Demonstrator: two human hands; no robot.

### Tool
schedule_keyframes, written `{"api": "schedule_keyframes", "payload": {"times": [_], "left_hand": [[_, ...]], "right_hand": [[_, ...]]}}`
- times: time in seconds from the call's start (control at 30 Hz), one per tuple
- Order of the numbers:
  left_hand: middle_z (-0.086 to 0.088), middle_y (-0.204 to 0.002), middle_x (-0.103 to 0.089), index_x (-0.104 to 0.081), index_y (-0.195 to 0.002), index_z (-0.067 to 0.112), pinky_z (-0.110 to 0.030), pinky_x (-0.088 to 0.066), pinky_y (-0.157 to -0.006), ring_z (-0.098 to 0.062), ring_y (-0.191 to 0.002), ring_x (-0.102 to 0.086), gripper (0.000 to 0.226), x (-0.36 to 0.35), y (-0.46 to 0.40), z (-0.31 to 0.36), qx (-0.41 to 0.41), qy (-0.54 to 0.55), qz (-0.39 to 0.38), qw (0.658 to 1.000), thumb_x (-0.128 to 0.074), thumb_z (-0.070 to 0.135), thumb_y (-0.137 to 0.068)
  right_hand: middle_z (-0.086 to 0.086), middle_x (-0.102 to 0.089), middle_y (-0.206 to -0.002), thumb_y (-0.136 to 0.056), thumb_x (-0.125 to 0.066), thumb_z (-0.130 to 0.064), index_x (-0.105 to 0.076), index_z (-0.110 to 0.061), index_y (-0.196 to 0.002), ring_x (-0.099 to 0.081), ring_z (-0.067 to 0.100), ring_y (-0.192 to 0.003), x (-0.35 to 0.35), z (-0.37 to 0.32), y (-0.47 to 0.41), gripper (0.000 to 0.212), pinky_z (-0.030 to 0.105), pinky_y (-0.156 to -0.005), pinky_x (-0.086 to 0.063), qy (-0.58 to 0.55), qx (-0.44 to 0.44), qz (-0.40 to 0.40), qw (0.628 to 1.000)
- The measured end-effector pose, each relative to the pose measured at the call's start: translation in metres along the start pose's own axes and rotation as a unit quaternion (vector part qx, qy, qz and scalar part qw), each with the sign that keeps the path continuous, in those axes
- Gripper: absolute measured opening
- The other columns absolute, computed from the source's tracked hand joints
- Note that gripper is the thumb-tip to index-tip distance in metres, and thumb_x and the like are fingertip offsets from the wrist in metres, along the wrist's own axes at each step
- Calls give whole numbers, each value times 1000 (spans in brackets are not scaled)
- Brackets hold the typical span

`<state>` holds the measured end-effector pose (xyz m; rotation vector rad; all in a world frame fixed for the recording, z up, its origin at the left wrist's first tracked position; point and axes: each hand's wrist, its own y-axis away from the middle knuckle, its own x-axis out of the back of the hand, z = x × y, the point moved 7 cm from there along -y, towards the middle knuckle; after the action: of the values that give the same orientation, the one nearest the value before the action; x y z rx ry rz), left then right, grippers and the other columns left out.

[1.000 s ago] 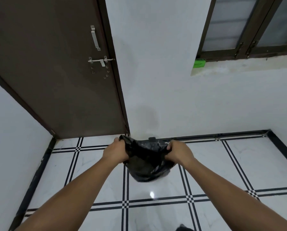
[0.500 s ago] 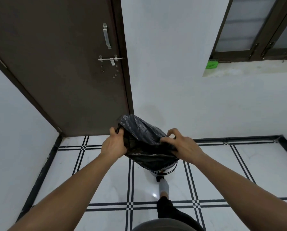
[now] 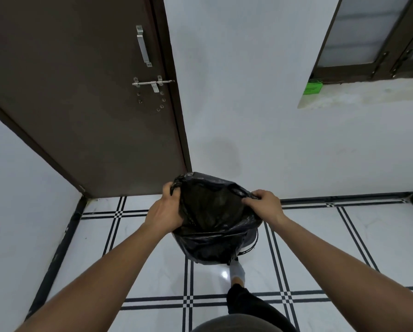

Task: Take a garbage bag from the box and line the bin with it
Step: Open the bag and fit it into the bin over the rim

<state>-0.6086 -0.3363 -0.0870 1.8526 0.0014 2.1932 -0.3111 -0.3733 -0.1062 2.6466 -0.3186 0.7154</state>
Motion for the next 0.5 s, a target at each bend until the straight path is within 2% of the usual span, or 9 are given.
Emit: {"api": "schedule_keyframes", "payload": {"times": [0.07, 0.13, 0.2, 0.27, 0.3, 0.33, 0.4, 0.47, 0.5], "left_hand": [[-10, -160, -15, -28, -152, 18, -40, -54, -68, -34, -81, -66, 82, -4, -9, 6, -5, 4, -1, 1000, -74, 28, -85], [-11, -160, -18, -30, -151, 17, -41, -56, -69, -35, -81, -67, 78, -9, -17, 12, -12, 8, 0, 1000, -72, 29, -86], [-12, -159, -19, -32, -150, 16, -42, -57, -70, -36, -81, -66, 76, -14, -23, 17, -15, 16, -9, 1000, -72, 29, -86], [-11, -159, -19, -31, -151, 17, -41, -57, -70, -34, -80, -65, 79, -23, -34, 20, -13, 22, -27, 999, -74, 29, -85], [-10, -158, -18, -31, -151, 17, -40, -56, -69, -33, -80, -64, 81, -28, -37, 21, -13, 24, -36, 999, -75, 28, -83], [-9, -158, -18, -31, -152, 16, -39, -56, -68, -31, -80, -64, 83, -34, -40, 22, -13, 26, -49, 998, -76, 28, -82], [-8, -157, -20, -32, -152, 15, -38, -56, -70, -31, -86, -64, 85, -51, -49, 23, -13, 30, -85, 996, -76, 28, -80], [-5, -158, -19, -31, -153, 17, -37, -56, -73, -32, -92, -65, 87, -69, -56, 25, -8, 34, -123, 992, -76, 28, -79], [-5, -160, -17, -30, -154, 18, -36, -56, -74, -32, -95, -66, 88, -82, -64, 25, -8, 31, -138, 990, -75, 29, -79]], "right_hand": [[-1, -72, -86, -85, -67, -22, -68, -24, -94, -68, 16, -77, 4, 3, -8, 9, 25, -62, -50, -55, -6, 23, 998], [0, -71, -90, -90, -59, -8, -60, -32, -98, -66, 15, -71, 7, 3, -14, 25, 23, -60, -50, -83, 23, 30, 996], [-1, -69, -97, -86, -51, 7, -63, -36, -90, -64, 13, -82, 7, -1, -20, 44, 20, -76, -50, -42, 102, 25, 994], [0, -65, -100, -78, -46, 16, -72, -28, -82, -62, 13, -96, 2, 1, -30, 52, 10, -88, -42, 32, 131, -6, 991], [1, -65, -99, -76, -47, 16, -76, -20, -80, -62, 16, -99, -2, 3, -32, 47, 10, -88, -41, 79, 125, -28, 989], [2, -66, -98, -76, -50, 11, -77, -15, -79, -63, 19, -99, -5, 6, -34, 38, 15, -87, -43, 124, 115, -46, 984], [6, -66, -93, -79, -60, -7, -74, -10, -74, -64, 24, -92, -10, 15, -40, 15, 27, -80, -48, 189, 83, -60, 977], [5, -57, -92, -75, -68, -23, -67, -11, -70, -62, 25, -85, -15, 28, -47, 13, 29, -72, -47, 233, 64, -69, 968], [3, -54, -96, -75, -70, -25, -67, -13, -77, -62, 25, -87, -19, 37, -53, 12, 29, -73, -47, 253, 55, -72, 963]]}}
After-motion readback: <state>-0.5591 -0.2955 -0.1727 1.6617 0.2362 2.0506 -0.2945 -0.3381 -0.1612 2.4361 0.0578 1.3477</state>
